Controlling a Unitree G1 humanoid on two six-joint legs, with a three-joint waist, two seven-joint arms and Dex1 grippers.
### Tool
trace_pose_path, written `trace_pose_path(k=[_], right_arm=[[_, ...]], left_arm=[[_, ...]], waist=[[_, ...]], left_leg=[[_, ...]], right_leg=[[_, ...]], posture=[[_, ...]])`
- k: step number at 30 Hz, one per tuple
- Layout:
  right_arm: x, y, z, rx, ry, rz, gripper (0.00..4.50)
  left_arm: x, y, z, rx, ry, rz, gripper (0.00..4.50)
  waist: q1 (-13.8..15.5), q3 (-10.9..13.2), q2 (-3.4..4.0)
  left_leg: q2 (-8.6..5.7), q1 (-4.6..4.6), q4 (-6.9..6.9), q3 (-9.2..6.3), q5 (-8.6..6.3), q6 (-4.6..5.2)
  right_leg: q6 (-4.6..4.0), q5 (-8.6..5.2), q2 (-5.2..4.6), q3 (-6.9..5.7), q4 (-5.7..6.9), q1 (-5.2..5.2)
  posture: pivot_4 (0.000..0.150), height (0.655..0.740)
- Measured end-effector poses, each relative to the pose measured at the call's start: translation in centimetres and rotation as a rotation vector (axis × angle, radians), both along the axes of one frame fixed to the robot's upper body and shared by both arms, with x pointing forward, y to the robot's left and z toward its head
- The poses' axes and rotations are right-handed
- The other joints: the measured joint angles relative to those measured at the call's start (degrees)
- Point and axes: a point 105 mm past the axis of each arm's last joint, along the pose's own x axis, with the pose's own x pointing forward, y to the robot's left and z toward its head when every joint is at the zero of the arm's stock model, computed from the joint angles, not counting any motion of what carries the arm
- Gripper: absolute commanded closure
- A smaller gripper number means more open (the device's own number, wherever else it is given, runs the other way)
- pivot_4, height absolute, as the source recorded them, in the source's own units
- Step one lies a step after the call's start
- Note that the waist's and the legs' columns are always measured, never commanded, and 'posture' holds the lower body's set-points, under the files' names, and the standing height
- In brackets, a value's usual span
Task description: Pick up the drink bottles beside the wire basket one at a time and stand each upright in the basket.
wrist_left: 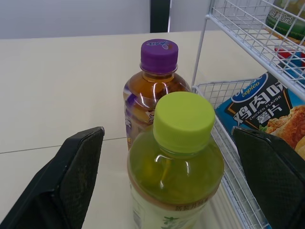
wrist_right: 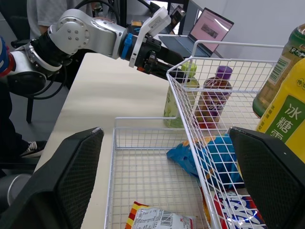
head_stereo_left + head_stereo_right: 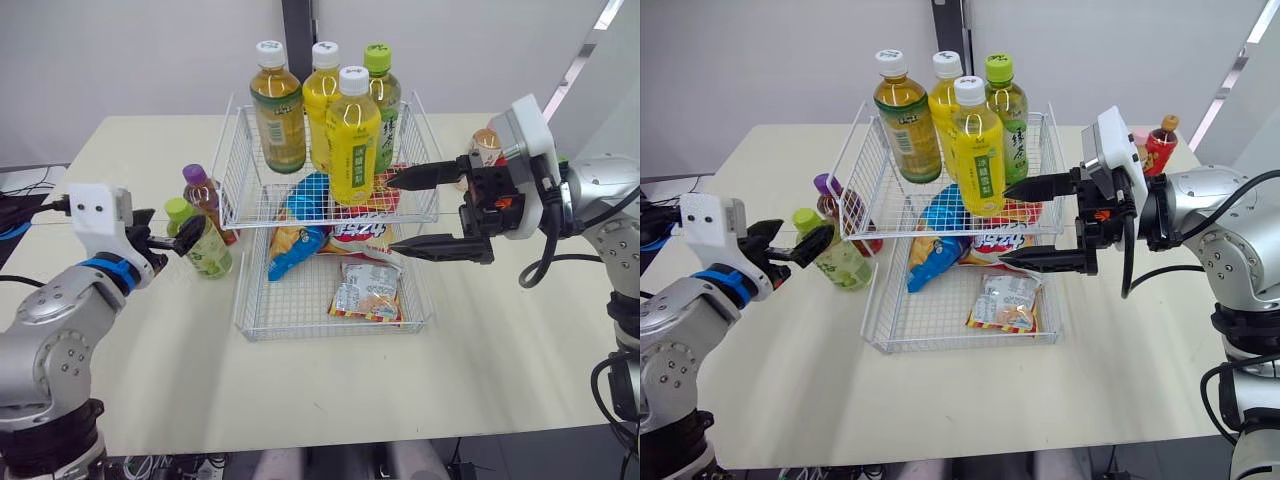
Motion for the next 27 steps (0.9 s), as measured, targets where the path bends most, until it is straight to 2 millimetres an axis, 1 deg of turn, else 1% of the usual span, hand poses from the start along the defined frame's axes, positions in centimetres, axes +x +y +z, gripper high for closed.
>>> trace_pose_path(k=[3, 8, 11, 18, 19, 20, 21, 27], right_arm=[[-0.2, 0.1, 0.1, 0.001, -0.001, 0.01, 0.0], [-0.2, 0.1, 0.0, -0.001, 0.007, 0.01, 0.0], [-0.2, 0.1, 0.0, -0.001, 0.007, 0.01, 0.0], [-0.2, 0.0, 0.0, -0.004, 0.007, 0.008, 0.0], [-0.2, 0.0, 0.0, -0.004, 0.007, 0.008, 0.0], [-0.2, 0.0, 0.0, -0.005, 0.007, 0.007, 0.0], [-0.2, 0.0, 0.0, -0.006, 0.007, 0.007, 0.0], [-0.2, -0.1, 0.1, -0.006, 0.004, 0.002, 0.0]], left_arm=[[0.3, -0.4, 0.1, 0.009, -0.002, -0.009, 0.02], [0.7, -0.4, 0.3, 0.019, -0.015, -0.004, 0.02], [0.9, -0.6, 0.4, 0.025, -0.019, -0.008, 0.55], [1.6, -0.4, 0.4, 0.03, -0.03, -0.001, 2.65], [1.6, -0.4, 0.4, 0.03, -0.03, 0.0, 2.71], [1.6, -0.3, 0.4, 0.03, -0.032, 0.0, 2.97], [1.7, -0.4, 0.4, 0.035, -0.034, -0.005, 3.1], [1.4, -0.4, 0.5, 0.035, -0.031, -0.034, 3.13]], waist=[[-0.03, 0.0, 0.0], [0.01, 0.0, 0.0], [0.0, 0.0, 0.0], [-0.01, 0.0, 0.0], [-0.02, 0.0, 0.0], [-0.02, 0.0, 0.0], [0.0, 0.0, 0.0], [-0.03, 0.0, 0.0]], left_leg=[[0.0, 0.0, 0.0, 0.0, 0.0, 0.0], [0.0, 0.0, 0.0, -0.01, 0.0, 0.0], [-0.01, 0.0, 0.0, 0.0, 0.0, 0.0], [-0.01, 0.0, 0.0, -0.01, 0.0, 0.0], [-0.01, 0.0, -0.01, 0.0, 0.0, 0.0], [-0.01, 0.0, -0.01, -0.02, 0.0, 0.0], [-0.01, 0.0, -0.01, -0.02, 0.0, 0.0], [0.0, -0.03, -0.01, -0.02, 0.0, 0.0]], right_leg=[[0.0, 0.0, 0.0, 0.0, 0.0, 0.0], [0.0, 0.0, 0.0, -0.01, 0.0, 0.0], [0.01, 0.0, 0.0, 0.0, -0.01, 0.0], [0.01, 0.0, 0.0, -0.01, 0.0, 0.0], [0.01, 0.0, 0.0, 0.0, 0.0, 0.0], [0.01, 0.0, 0.0, -0.01, -0.01, 0.0], [0.01, 0.0, 0.0, -0.01, -0.01, 0.0], [0.01, 0.0, 0.0, -0.02, -0.02, -0.02]], posture=[[0.15, 0.74], [0.15, 0.74], [0.15, 0.74], [0.15, 0.74], [0.15, 0.74], [0.15, 0.74], [0.15, 0.74], [0.15, 0.74]])
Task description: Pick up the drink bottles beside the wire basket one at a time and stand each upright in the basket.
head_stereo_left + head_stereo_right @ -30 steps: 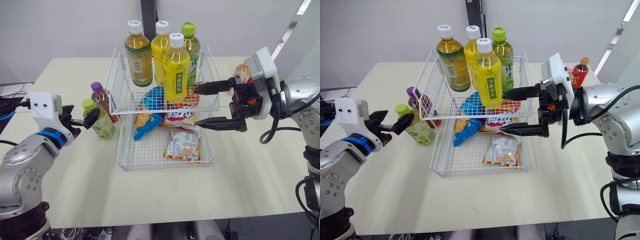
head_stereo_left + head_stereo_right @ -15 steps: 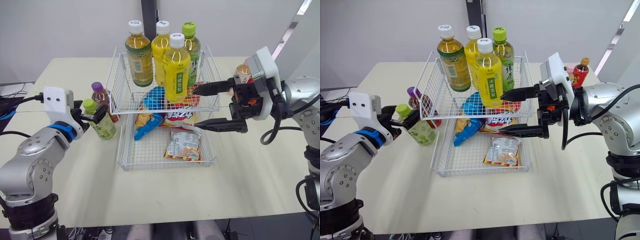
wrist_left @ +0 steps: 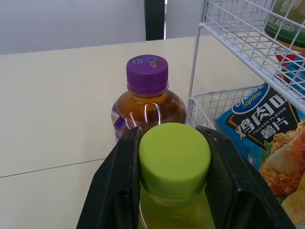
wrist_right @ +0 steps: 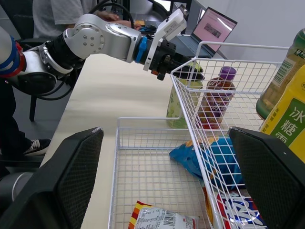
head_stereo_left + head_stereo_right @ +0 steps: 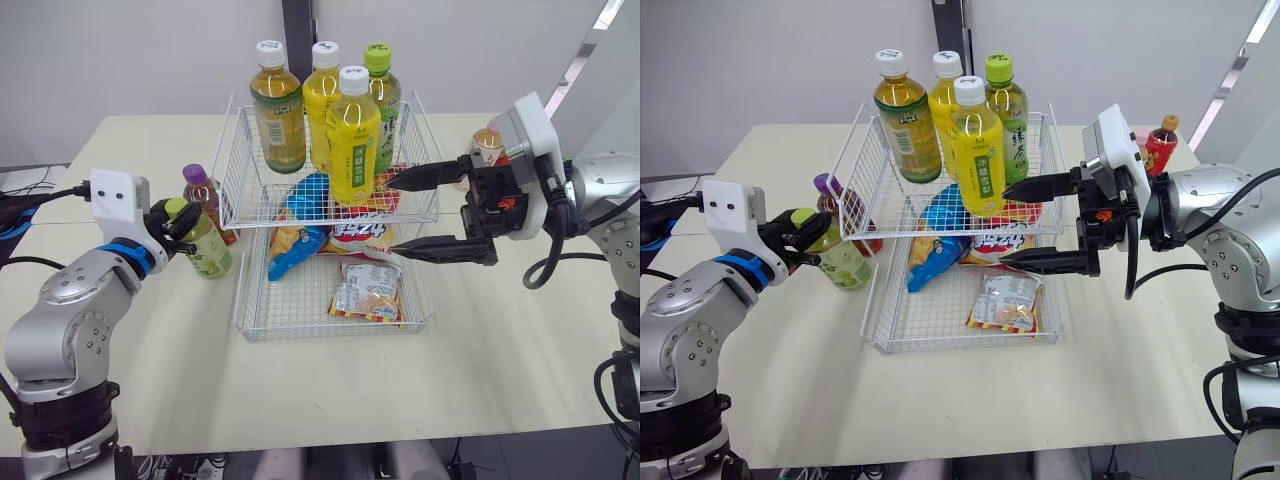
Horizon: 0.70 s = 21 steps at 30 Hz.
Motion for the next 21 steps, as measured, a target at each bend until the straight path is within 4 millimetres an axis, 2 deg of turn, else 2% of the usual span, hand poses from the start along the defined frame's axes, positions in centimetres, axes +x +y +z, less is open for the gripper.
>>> trace_pose_path(k=[3, 5, 9, 13, 15, 17, 18, 21], right_arm=[[0.0, -0.2, 0.2, 0.005, -0.008, -0.008, 0.0], [0.0, -0.3, 0.4, 0.011, -0.014, -0.014, 0.0], [0.0, -0.6, 0.5, 0.013, -0.019, -0.027, 0.0], [0.1, -1.1, 0.5, 0.002, -0.01, -0.049, 0.0], [0.2, -1.4, 0.6, 0.004, -0.013, -0.061, 0.0], [0.2, -1.7, 0.7, 0.009, -0.012, -0.079, 0.0], [0.2, -1.8, 0.7, 0.014, -0.007, -0.084, 0.0], [0.3, -1.9, 0.5, 0.015, 0.003, -0.091, 0.0]], left_arm=[[-0.6, -0.1, 0.6, -0.006, 0.017, -0.045, 3.13], [-1.1, -0.3, 1.8, -0.008, 0.015, -0.079, 3.13], [-3.0, -0.8, 6.2, 0.018, -0.012, -0.192, 3.13], [-4.6, 0.1, 9.9, 0.072, -0.003, -0.238, 3.13], [-5.0, 0.8, 12.3, 0.073, -0.018, -0.248, 3.13], [-5.7, 1.3, 15.9, 0.083, -0.076, -0.262, 3.13], [-6.0, 1.1, 17.6, 0.09, -0.106, -0.282, 3.13], [-6.4, -0.1, 20.3, 0.099, -0.15, -0.376, 3.13]], waist=[[0.0, 0.0, -0.01], [0.01, 0.01, -0.02], [-0.06, 0.03, -0.04], [-0.22, 0.07, -0.05], [-0.21, 0.08, -0.06], [-0.22, 0.09, -0.08], [-0.17, 0.09, -0.08], [0.07, 0.1, -0.07]], left_leg=[[0.0, -0.09, 0.01, -0.06, 0.0, 0.0], [0.0, -0.12, 0.01, -0.1, 0.0, 0.0], [-0.01, -0.14, 0.0, -0.11, 0.0, 0.0], [0.01, -0.13, -0.01, -0.1, 0.0, 0.0], [0.02, -0.13, -0.02, -0.09, 0.0, 0.0], [0.01, -0.14, -0.04, 0.03, 0.0, 0.0], [-0.03, -0.14, -0.03, 0.06, 0.0, 0.0], [-0.08, -0.15, -0.04, 0.06, 0.0, 0.0]], right_leg=[[0.0, 0.0, 0.0, -0.04, -0.02, -0.06], [0.0, 0.0, 0.0, -0.07, -0.03, -0.06], [0.01, 0.0, 0.02, -0.08, -0.07, -0.06], [0.01, -0.01, 0.09, -0.08, -0.01, -0.09], [0.01, -0.01, 0.13, -0.13, -0.04, -0.08], [0.02, -0.02, 0.14, -0.14, -0.09, -0.06], [0.03, -0.02, 0.12, -0.14, -0.08, -0.05], [0.11, -0.02, 0.08, -0.13, -0.14, -0.01]], posture=[[0.15, 0.74], [0.15, 0.74], [0.15, 0.74], [0.15, 0.74], [0.15, 0.74], [0.15, 0.74], [0.15, 0.74], [0.15, 0.74]])
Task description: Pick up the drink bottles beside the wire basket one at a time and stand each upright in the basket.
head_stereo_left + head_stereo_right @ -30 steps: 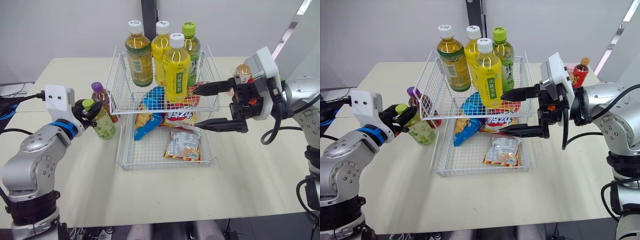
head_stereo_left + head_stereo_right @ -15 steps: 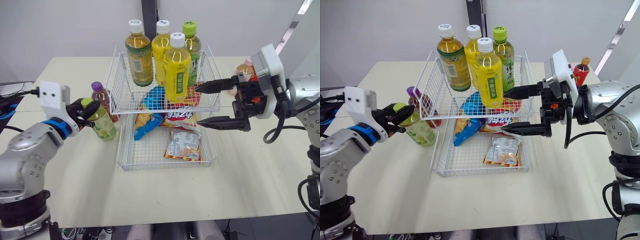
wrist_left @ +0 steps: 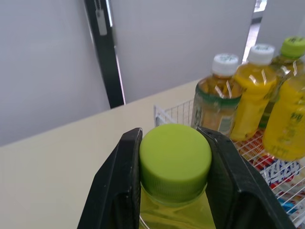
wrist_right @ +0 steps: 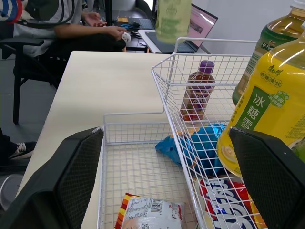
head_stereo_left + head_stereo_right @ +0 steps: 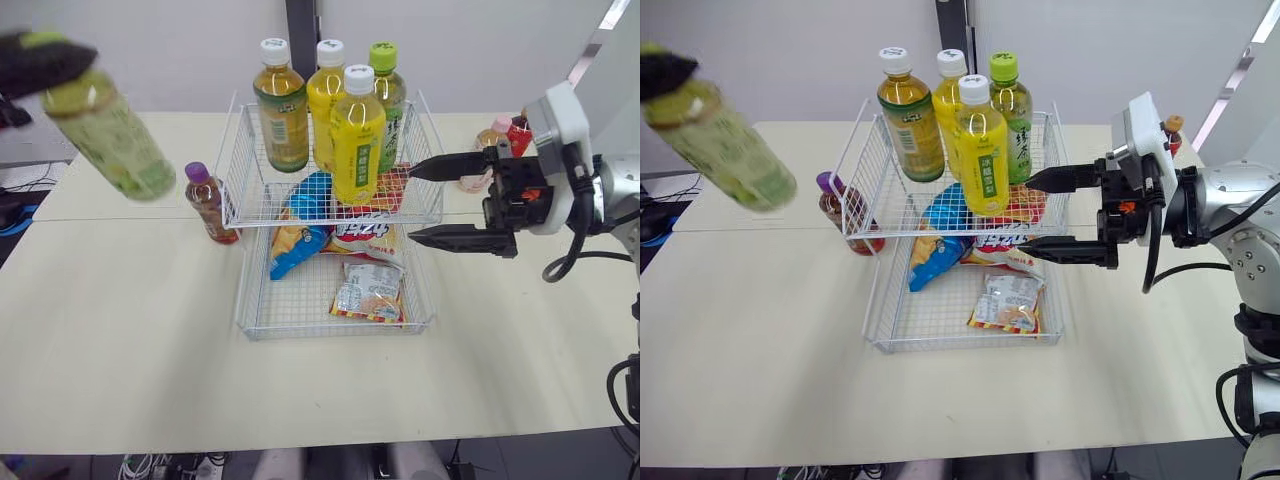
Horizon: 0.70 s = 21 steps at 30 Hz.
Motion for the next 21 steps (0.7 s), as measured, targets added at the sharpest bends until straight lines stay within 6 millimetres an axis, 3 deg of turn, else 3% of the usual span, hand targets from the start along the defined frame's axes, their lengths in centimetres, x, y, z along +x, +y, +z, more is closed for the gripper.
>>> trace_pose_path(k=[10, 21], right_arm=[[-0.3, -0.3, 0.1, 0.019, -0.005, -0.019, 0.0], [-0.2, -0.4, 0.0, 0.021, -0.001, -0.055, 0.0]], left_arm=[[2.4, -7.8, 2.0, 0.065, 0.059, -0.354, 3.13], [6.9, -12.1, -2.4, 0.15, 0.131, -0.426, 3.13]], waist=[[-0.57, 0.02, -0.01], [-1.17, 0.04, 0.03]], left_leg=[[0.02, -0.09, 0.04, 0.07, 0.0, 0.0], [0.02, -0.09, 0.1, -0.04, 0.01, 0.01]], right_leg=[[0.07, 0.01, 0.01, 0.09, 0.04, -0.1], [0.06, 0.01, -0.01, 0.15, 0.16, -0.14]], posture=[[0.15, 0.74], [0.15, 0.74]])
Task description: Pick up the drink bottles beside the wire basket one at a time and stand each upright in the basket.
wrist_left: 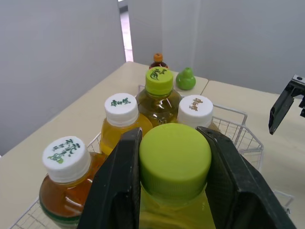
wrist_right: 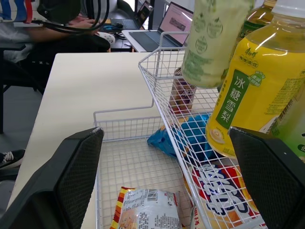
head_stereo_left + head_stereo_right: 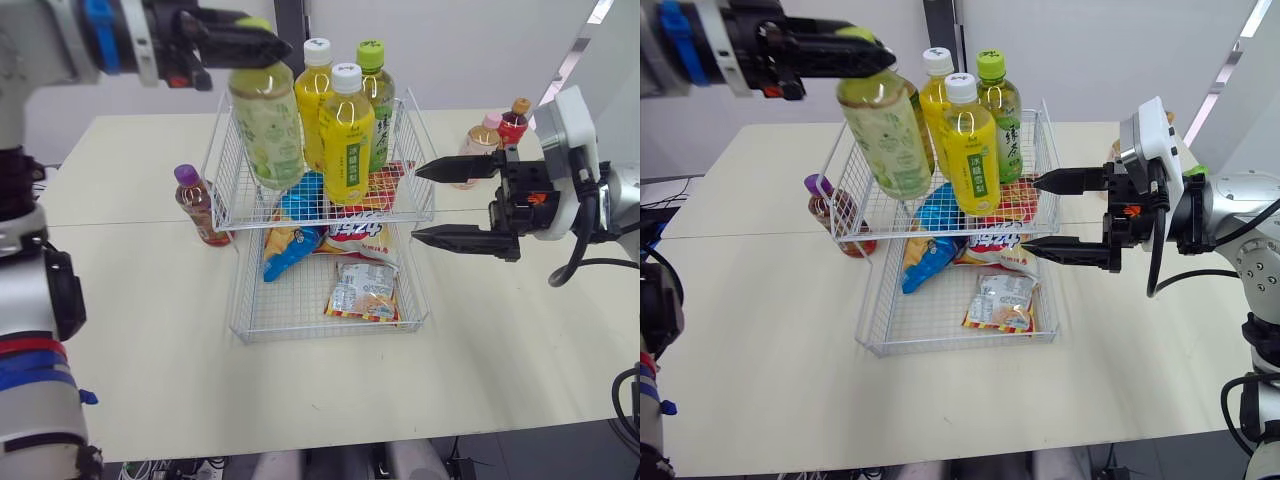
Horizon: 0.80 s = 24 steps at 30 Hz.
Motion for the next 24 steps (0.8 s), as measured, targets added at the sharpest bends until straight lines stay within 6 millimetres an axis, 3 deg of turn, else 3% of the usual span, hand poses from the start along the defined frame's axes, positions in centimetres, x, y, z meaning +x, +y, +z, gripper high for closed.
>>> trace_pose_path(k=[9, 24], right_arm=[[0.3, -0.6, 0.5, 0.005, -0.025, -0.067, 0.0], [0.5, -1.6, 0.8, 0.014, -0.035, -0.136, 0.0]], left_arm=[[1.7, -1.6, -2.3, -0.025, 0.031, -0.019, 3.13], [2.9, -2.0, -2.3, -0.073, 0.03, -0.045, 3.13]], waist=[[0.1, 0.0, 0.0], [0.76, 0.0, 0.0]], left_leg=[[-0.02, 0.0, 0.01, -0.07, 0.0, 0.0], [-0.04, 0.0, 0.04, -0.07, 0.0, 0.0]], right_leg=[[0.0, 0.0, -0.03, 0.03, 0.0, -0.01], [0.0, 0.0, -0.04, 0.02, 0.0, 0.01]], posture=[[0.15, 0.74], [0.15, 0.74]])
